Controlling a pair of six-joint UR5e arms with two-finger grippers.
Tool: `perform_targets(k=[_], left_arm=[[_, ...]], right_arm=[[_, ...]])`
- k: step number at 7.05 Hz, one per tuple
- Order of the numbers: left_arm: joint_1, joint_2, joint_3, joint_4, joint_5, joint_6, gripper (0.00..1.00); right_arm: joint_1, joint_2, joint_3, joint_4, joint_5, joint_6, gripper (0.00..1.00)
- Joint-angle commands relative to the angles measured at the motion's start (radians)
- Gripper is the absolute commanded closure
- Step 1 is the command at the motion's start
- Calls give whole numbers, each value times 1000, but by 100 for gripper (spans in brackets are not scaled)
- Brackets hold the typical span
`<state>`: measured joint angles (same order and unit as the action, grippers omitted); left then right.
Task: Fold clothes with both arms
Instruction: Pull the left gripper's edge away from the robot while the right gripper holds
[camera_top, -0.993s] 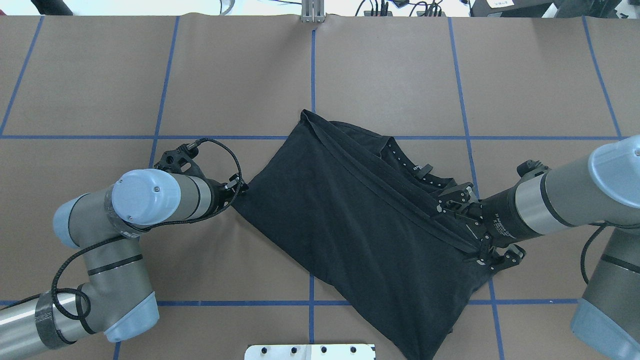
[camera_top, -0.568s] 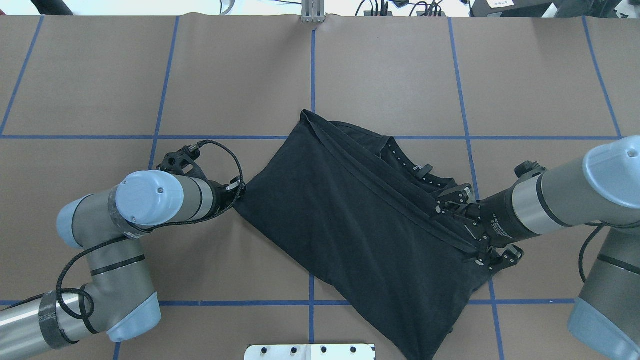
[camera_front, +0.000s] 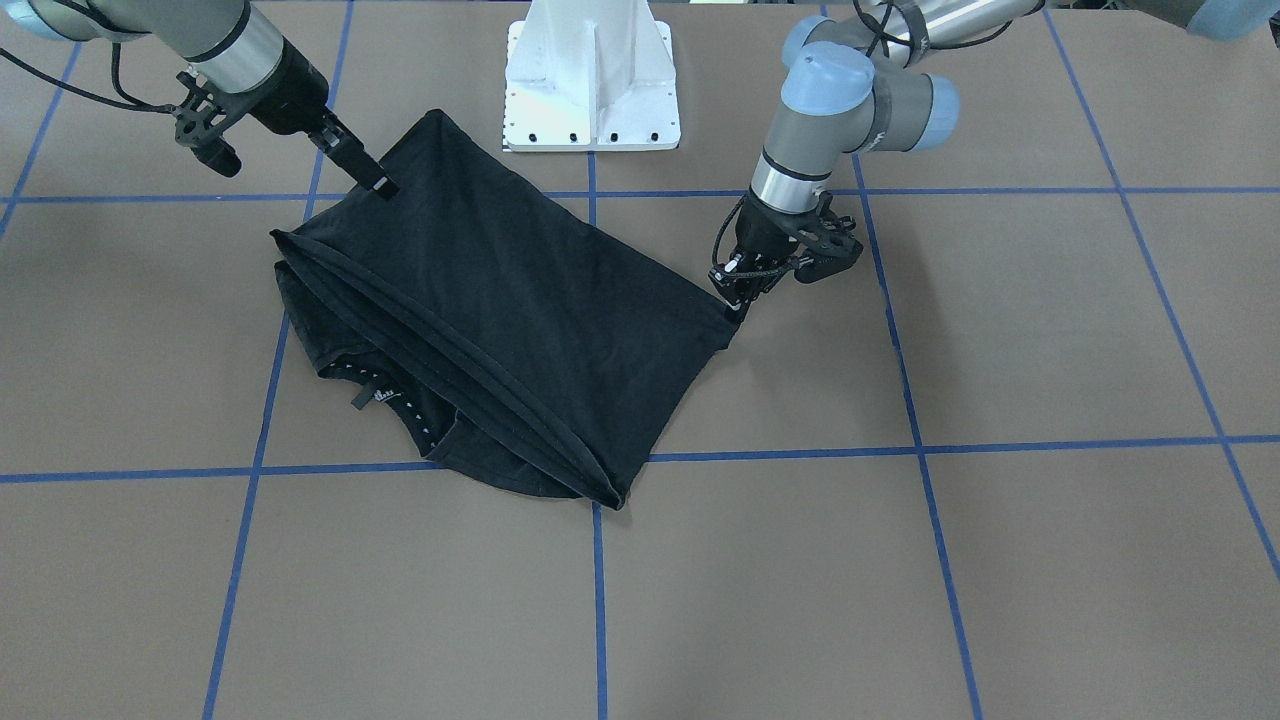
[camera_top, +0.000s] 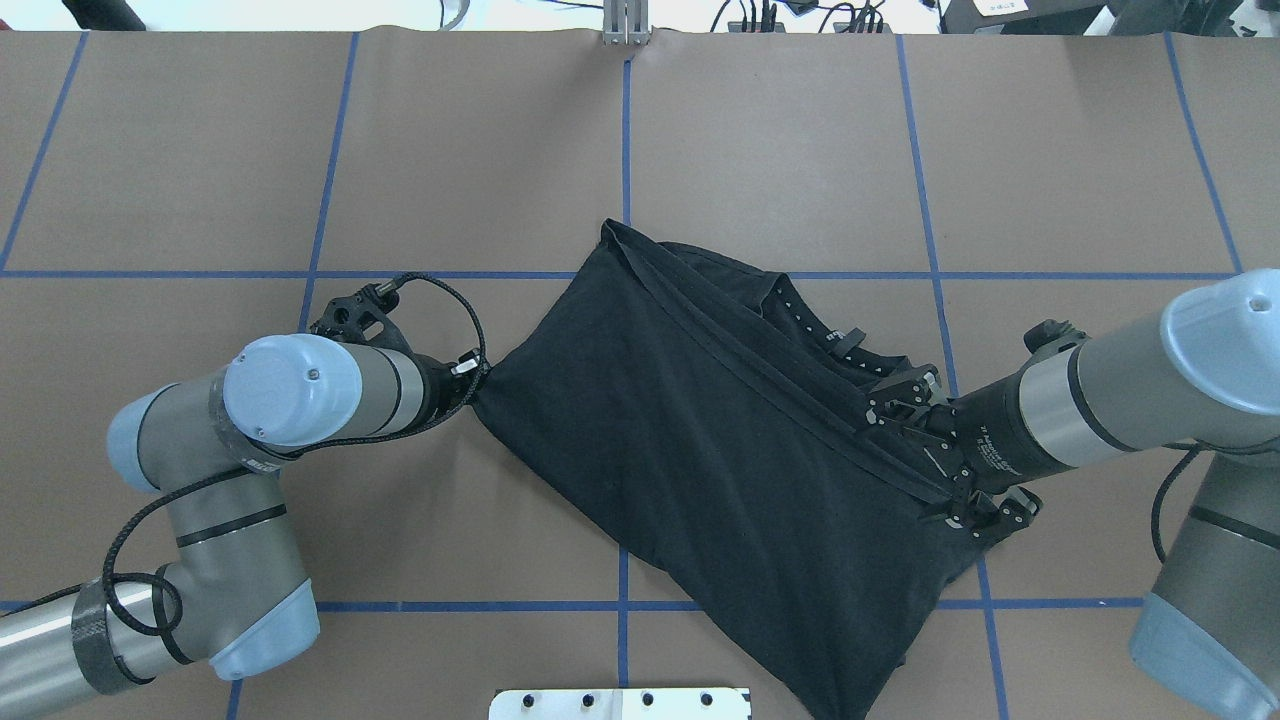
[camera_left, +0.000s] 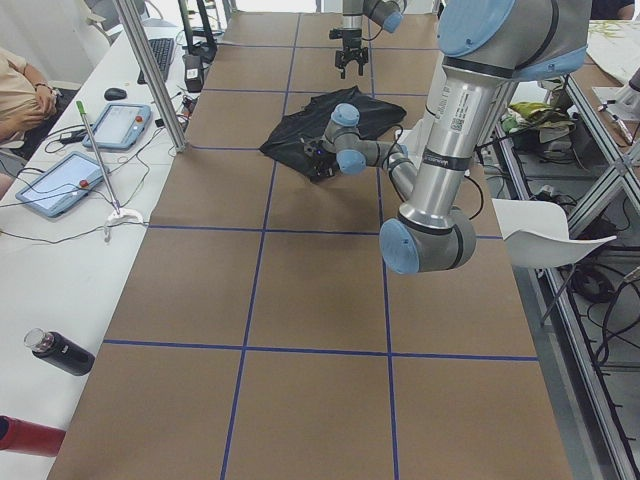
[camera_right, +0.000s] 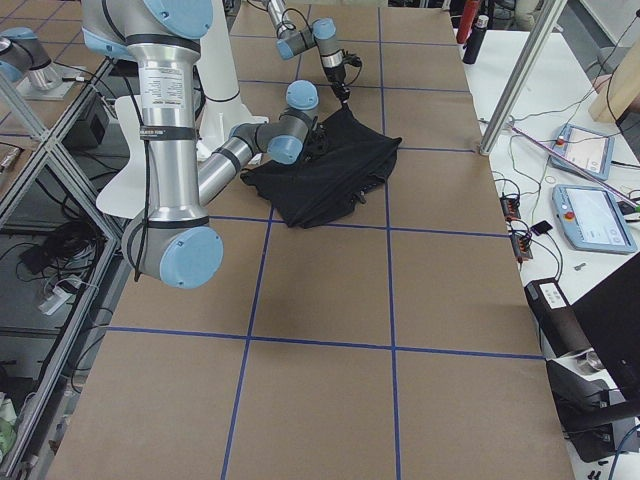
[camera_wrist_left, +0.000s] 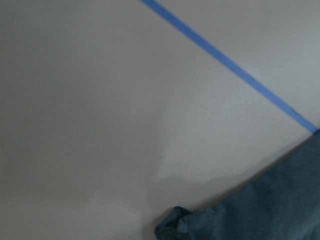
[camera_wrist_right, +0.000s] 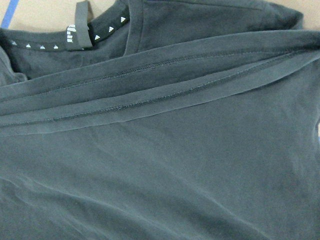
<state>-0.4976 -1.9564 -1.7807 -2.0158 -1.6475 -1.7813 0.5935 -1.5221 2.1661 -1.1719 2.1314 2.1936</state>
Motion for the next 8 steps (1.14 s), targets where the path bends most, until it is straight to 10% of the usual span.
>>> perform_targets(k=[1, 8], left_arm=[[-132, -107, 162, -169, -12, 126, 100], [-314, -651, 1019, -530, -86, 353, 100]], right_arm=[[2, 10, 0, 0, 2, 0, 0], [20, 45, -21, -2, 9, 0, 0]])
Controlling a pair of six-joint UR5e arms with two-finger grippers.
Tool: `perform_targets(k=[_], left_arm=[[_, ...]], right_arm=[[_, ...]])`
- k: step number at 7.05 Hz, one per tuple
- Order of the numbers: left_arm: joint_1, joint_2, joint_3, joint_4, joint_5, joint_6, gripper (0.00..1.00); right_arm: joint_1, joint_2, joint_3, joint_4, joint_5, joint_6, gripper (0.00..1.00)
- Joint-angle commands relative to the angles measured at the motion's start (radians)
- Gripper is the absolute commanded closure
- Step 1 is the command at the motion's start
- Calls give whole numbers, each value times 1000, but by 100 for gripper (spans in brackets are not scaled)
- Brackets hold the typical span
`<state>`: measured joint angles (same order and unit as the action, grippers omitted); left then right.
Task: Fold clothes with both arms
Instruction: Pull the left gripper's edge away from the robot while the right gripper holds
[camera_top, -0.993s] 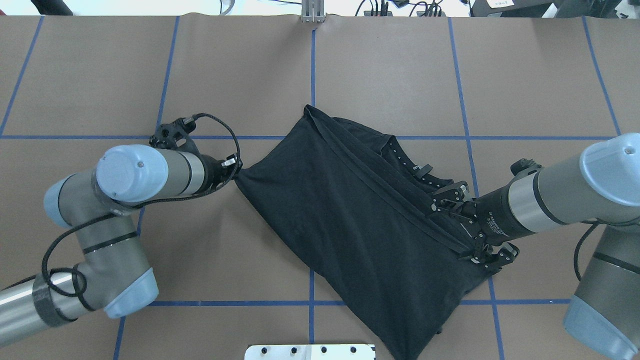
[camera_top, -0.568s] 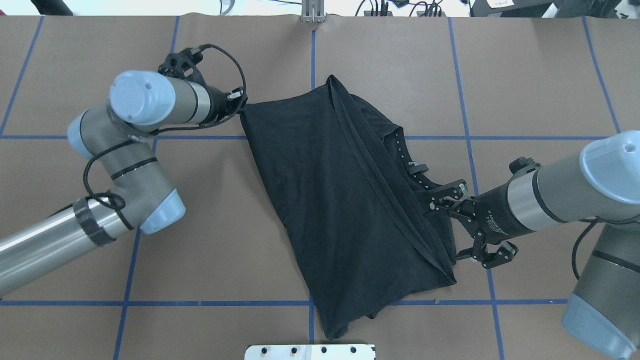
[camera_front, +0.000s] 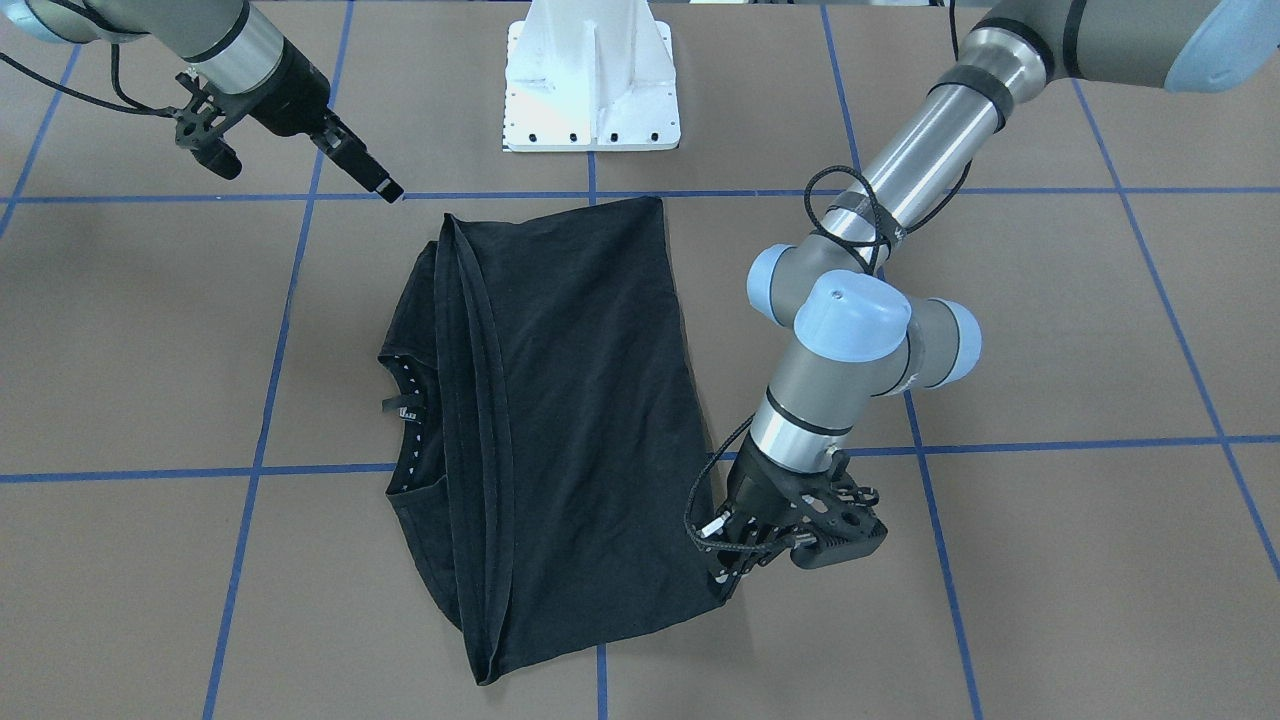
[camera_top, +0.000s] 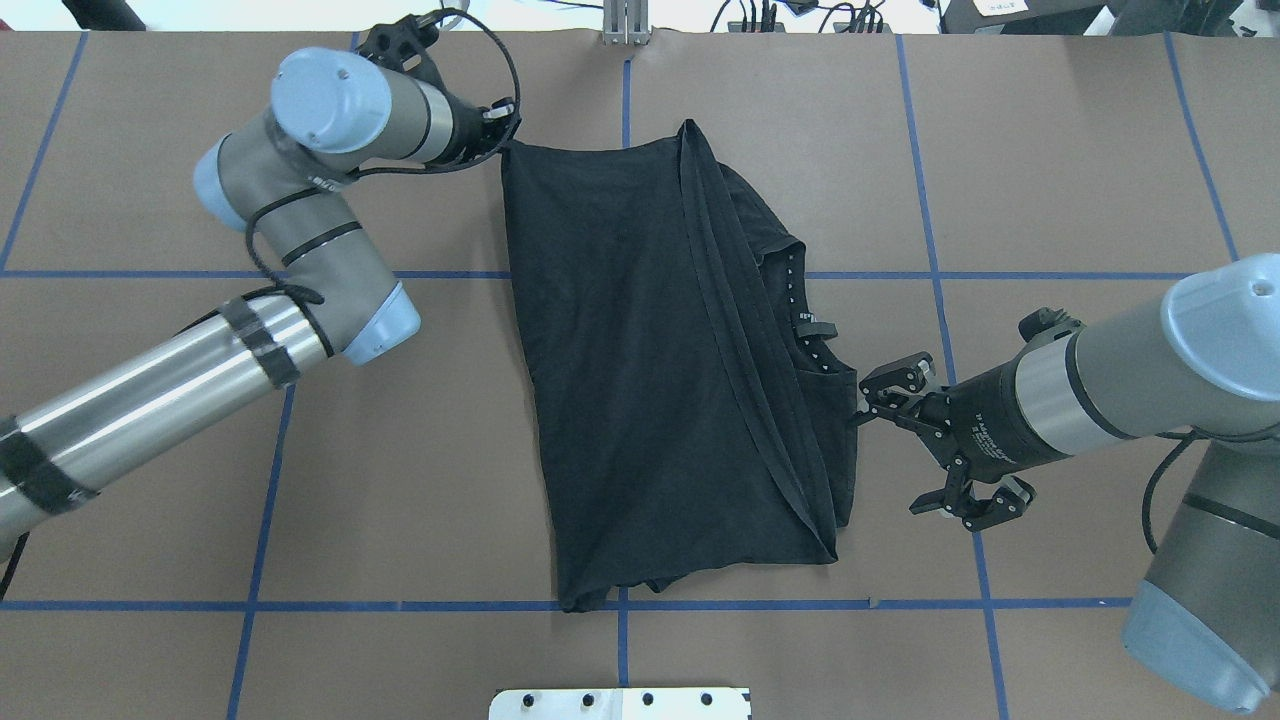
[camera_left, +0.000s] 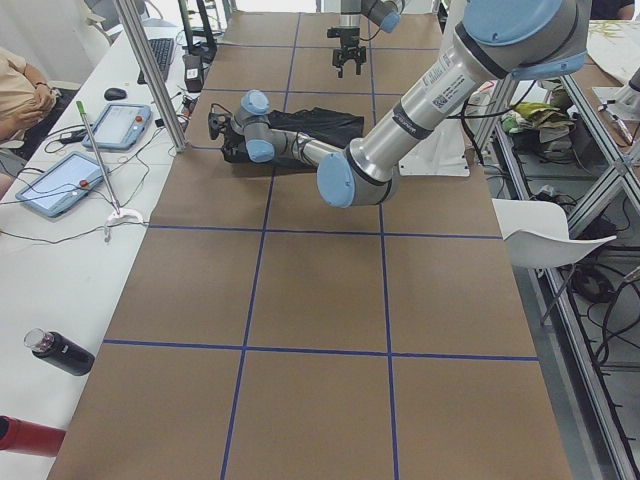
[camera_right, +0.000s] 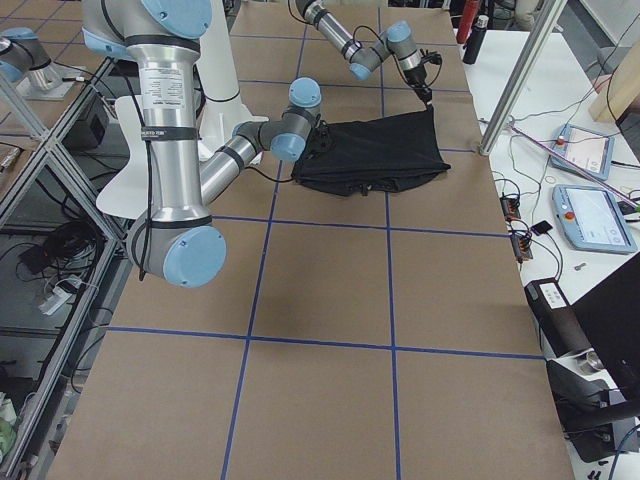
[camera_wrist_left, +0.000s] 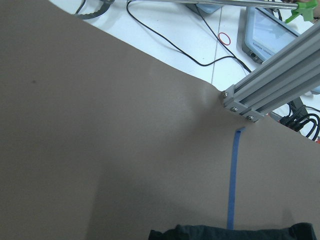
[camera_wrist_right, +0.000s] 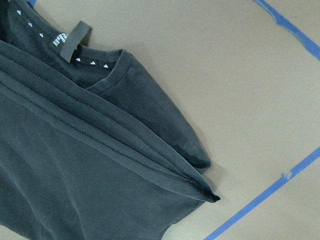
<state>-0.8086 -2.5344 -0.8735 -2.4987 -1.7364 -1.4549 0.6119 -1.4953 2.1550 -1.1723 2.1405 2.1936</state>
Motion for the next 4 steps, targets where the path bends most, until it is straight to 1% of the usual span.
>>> perform_targets(k=[1, 2, 3, 4], left_arm=[[-10, -93, 189, -105, 8, 37, 100], [-18, -113, 224, -126, 8, 41, 100], [-30, -113, 222, -127, 0, 56, 39], [-41, -107, 193, -118, 0, 50, 1]], right_arm=[[3, 30, -24, -1, -2, 0, 0], [3, 30, -33, -1, -5, 0, 0], [3, 33, -37, -1, -29, -3, 0], [24, 77, -46, 3, -57, -15, 0]])
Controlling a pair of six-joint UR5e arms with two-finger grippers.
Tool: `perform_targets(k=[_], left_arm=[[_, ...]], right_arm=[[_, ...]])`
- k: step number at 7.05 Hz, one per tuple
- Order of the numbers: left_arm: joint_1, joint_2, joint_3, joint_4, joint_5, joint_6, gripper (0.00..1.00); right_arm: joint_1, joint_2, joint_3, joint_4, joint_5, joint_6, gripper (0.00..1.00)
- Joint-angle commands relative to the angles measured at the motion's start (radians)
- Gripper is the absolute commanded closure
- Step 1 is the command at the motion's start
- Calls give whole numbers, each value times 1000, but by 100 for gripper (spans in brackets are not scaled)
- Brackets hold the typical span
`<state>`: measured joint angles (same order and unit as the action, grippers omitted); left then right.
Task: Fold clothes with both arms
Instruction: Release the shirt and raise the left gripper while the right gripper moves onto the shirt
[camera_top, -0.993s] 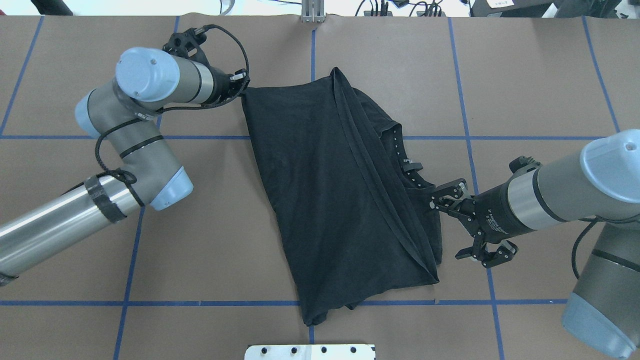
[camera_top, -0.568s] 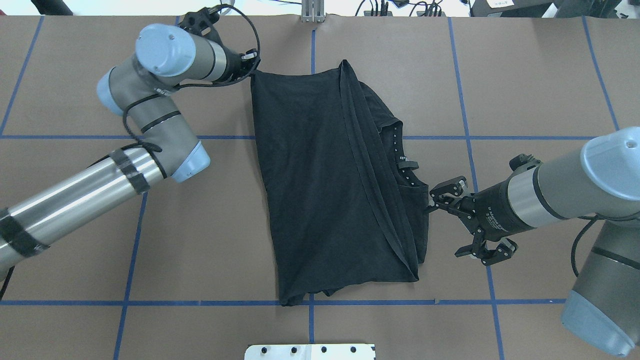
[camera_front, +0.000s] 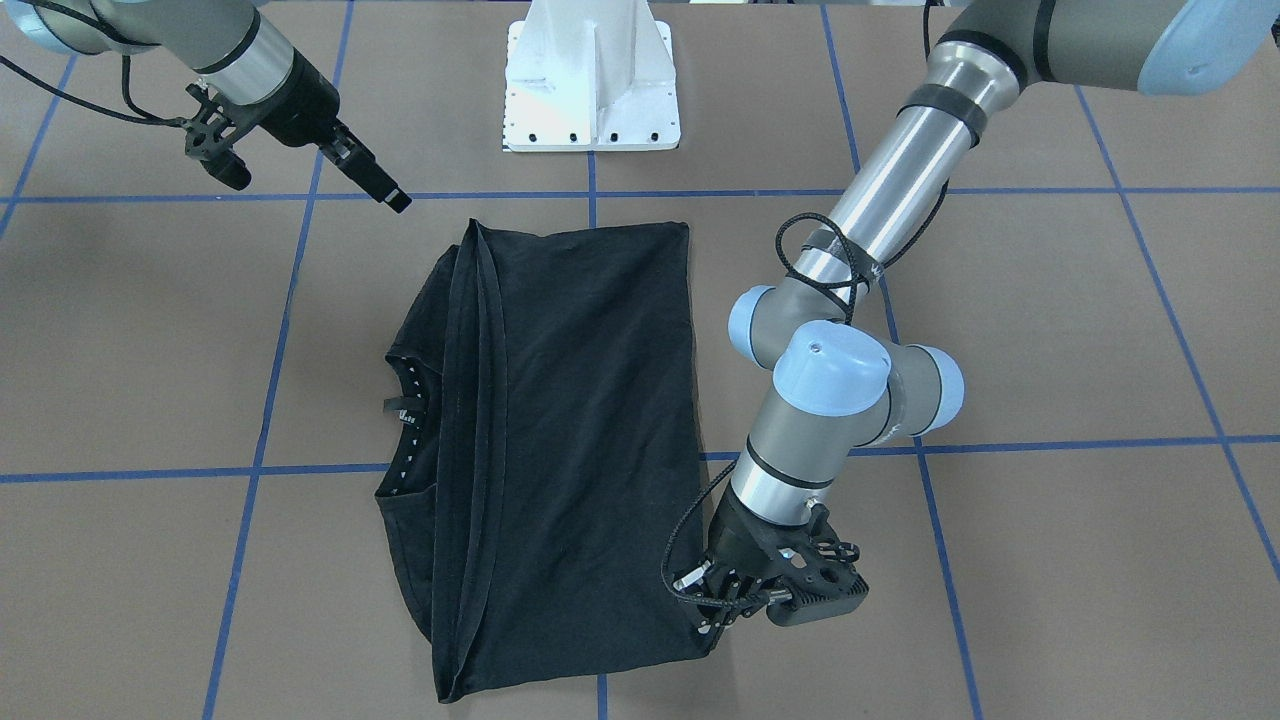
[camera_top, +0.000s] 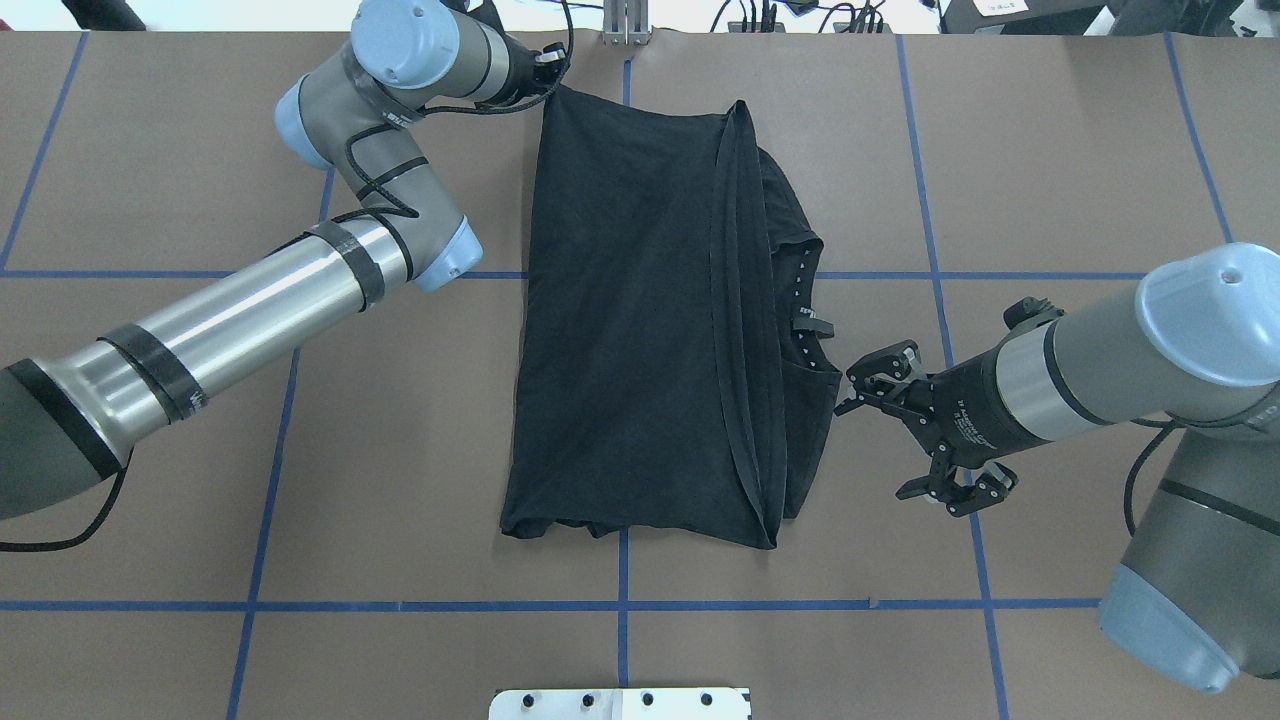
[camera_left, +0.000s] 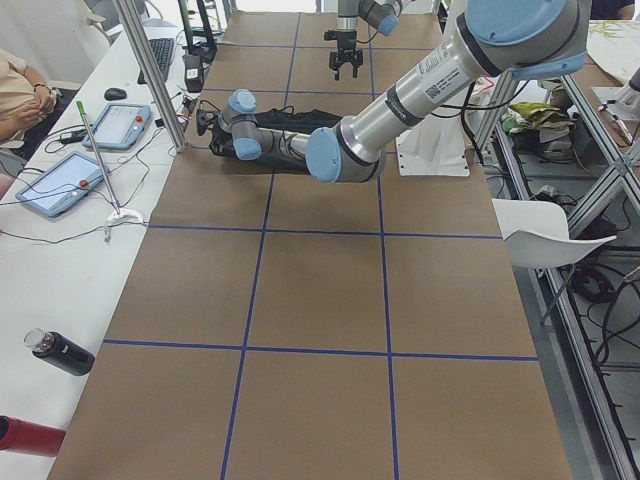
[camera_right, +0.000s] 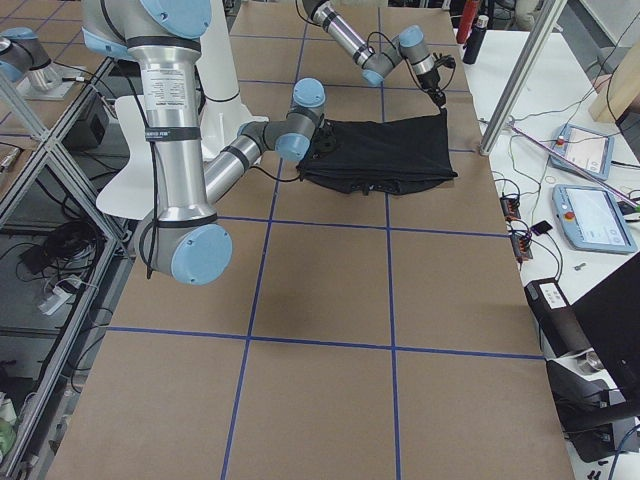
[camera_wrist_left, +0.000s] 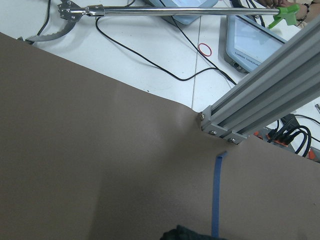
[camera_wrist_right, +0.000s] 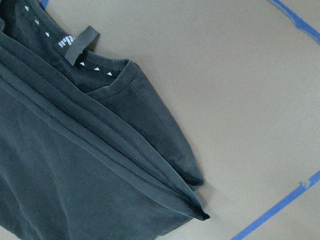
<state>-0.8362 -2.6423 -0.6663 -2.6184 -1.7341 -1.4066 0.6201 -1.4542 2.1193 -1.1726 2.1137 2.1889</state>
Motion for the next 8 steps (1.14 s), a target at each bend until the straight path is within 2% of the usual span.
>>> perform_targets(k=[1, 2, 3, 4, 5, 6, 7, 8], left_arm=[[-21, 63, -103, 3, -7, 5, 1], [-23, 206, -297, 23, -56, 8, 1], [-29, 297, -463, 123, -143, 9, 1], [-34, 389, -627, 192, -150, 15, 1], [-34, 507, -795, 228, -151, 17, 1], [-37, 569, -910, 260, -157, 17, 1], [-37, 596, -959, 315, -172, 15, 1], [-35, 597, -957, 317, -171, 9, 1]], right_arm=[[15, 98, -51, 1, -61, -24, 0], [7, 170, -121, -4, -87, -31, 0], [6, 216, -177, -7, -87, -73, 0], [-12, 227, -188, -37, -109, -189, 0], [-35, 271, -193, -152, -112, -381, 0], [-71, 312, -193, -291, -113, -569, 2], [-95, 310, -190, -347, -115, -773, 8], [-141, 324, -188, -431, -160, -970, 19]])
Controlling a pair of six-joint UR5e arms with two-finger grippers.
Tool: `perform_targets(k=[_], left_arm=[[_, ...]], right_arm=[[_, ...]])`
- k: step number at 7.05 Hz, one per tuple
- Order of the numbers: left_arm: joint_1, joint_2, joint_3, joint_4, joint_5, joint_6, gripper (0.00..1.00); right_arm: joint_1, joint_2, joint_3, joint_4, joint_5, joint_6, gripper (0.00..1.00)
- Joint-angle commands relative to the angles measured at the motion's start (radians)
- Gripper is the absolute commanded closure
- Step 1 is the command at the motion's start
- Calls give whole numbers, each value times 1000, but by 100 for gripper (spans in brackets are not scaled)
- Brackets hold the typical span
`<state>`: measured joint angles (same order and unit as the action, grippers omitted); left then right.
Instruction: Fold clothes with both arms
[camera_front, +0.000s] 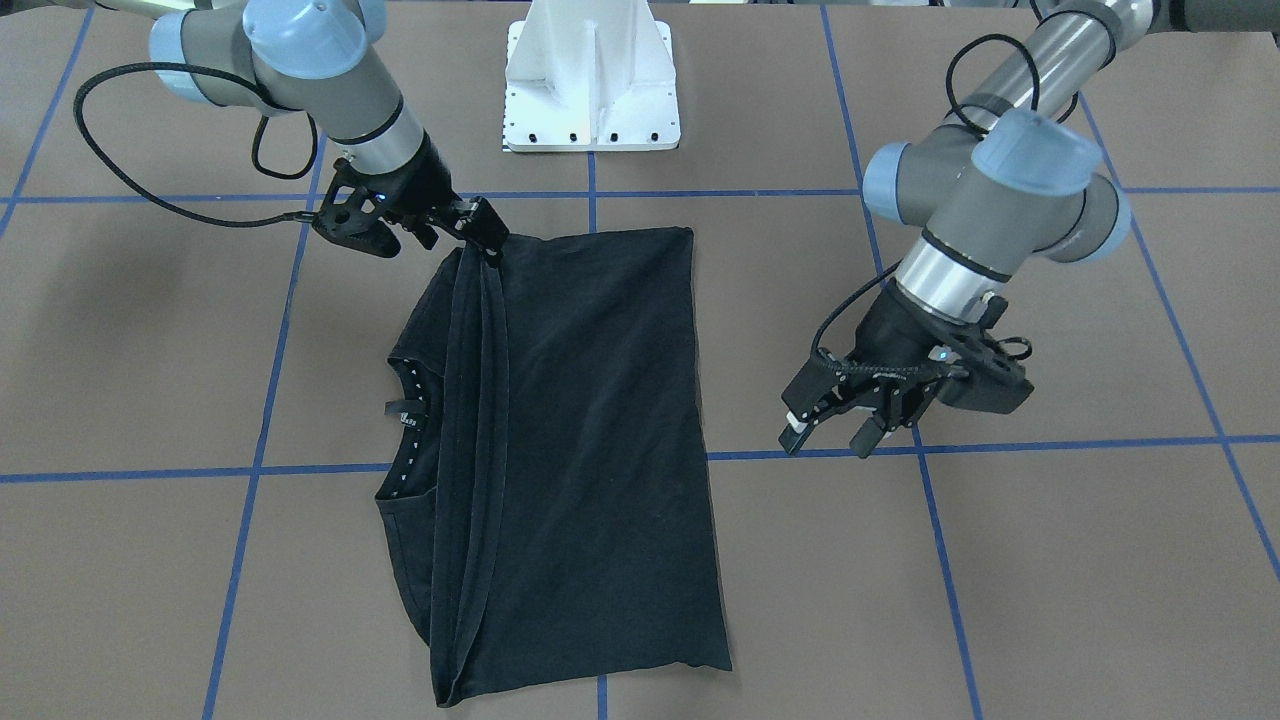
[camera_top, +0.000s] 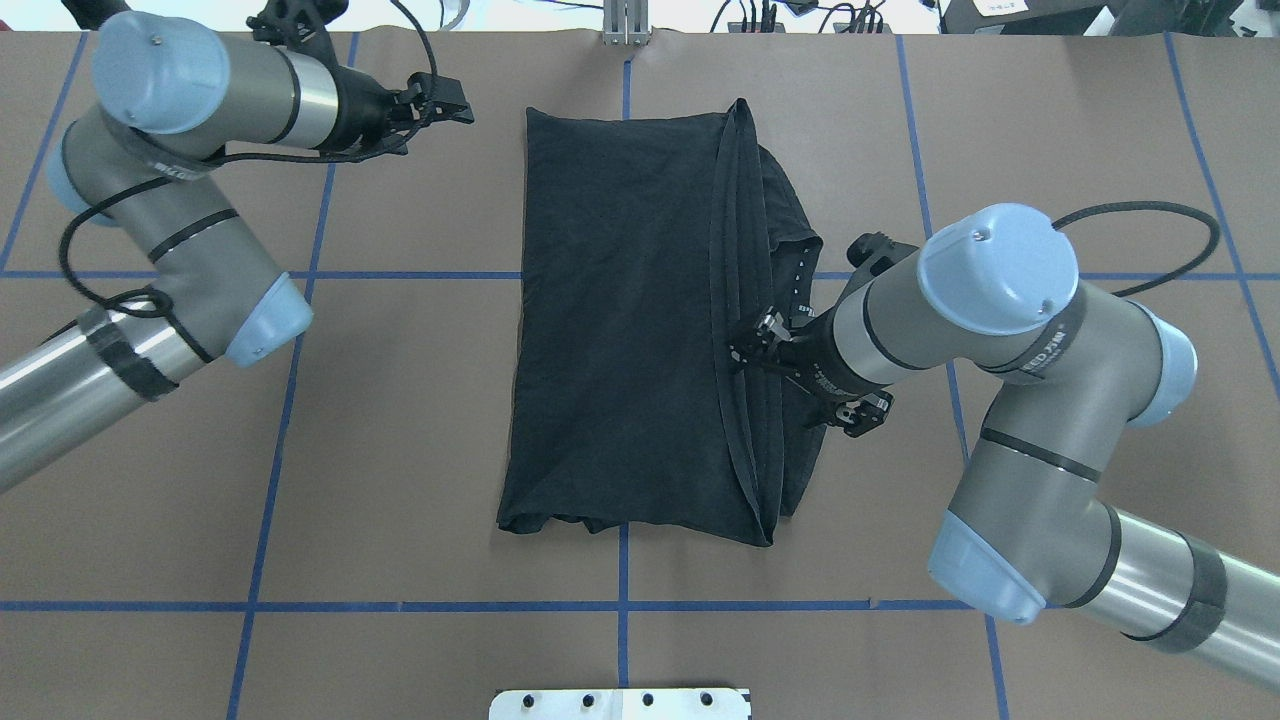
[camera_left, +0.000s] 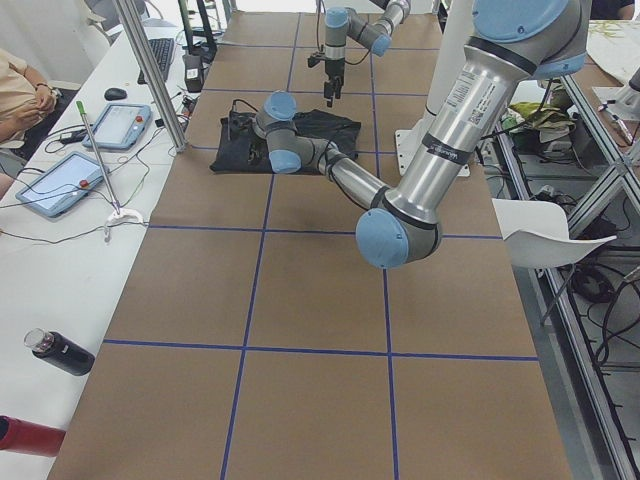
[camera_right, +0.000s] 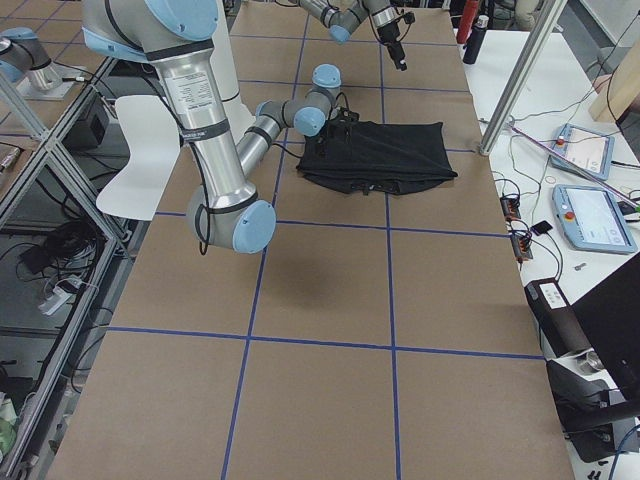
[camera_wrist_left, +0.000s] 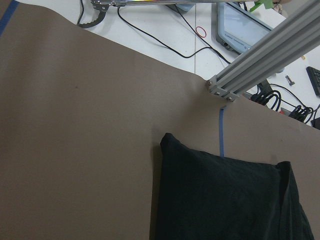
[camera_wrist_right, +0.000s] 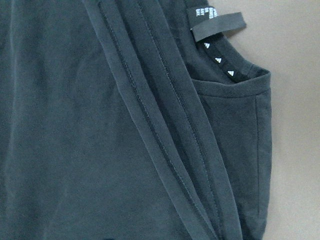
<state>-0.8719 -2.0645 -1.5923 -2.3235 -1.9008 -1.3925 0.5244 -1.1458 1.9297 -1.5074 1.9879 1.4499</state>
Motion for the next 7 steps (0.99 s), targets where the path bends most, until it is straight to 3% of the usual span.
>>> perform_targets(k=[1, 2, 5, 7], left_arm=[[-1, 21, -26, 22, -3, -10, 1], [-2, 44, -35, 22, -1, -11, 1], [1, 64, -35, 21, -1, -56, 1], [2, 66, -31, 21, -1, -57, 1]], right_arm=[[-107, 64, -12, -193, -111, -369, 22], [-119, 113, -40, -273, -141, -482, 30], [-150, 157, -112, -278, -204, -595, 59], [-164, 166, -113, -316, -250, -640, 60]])
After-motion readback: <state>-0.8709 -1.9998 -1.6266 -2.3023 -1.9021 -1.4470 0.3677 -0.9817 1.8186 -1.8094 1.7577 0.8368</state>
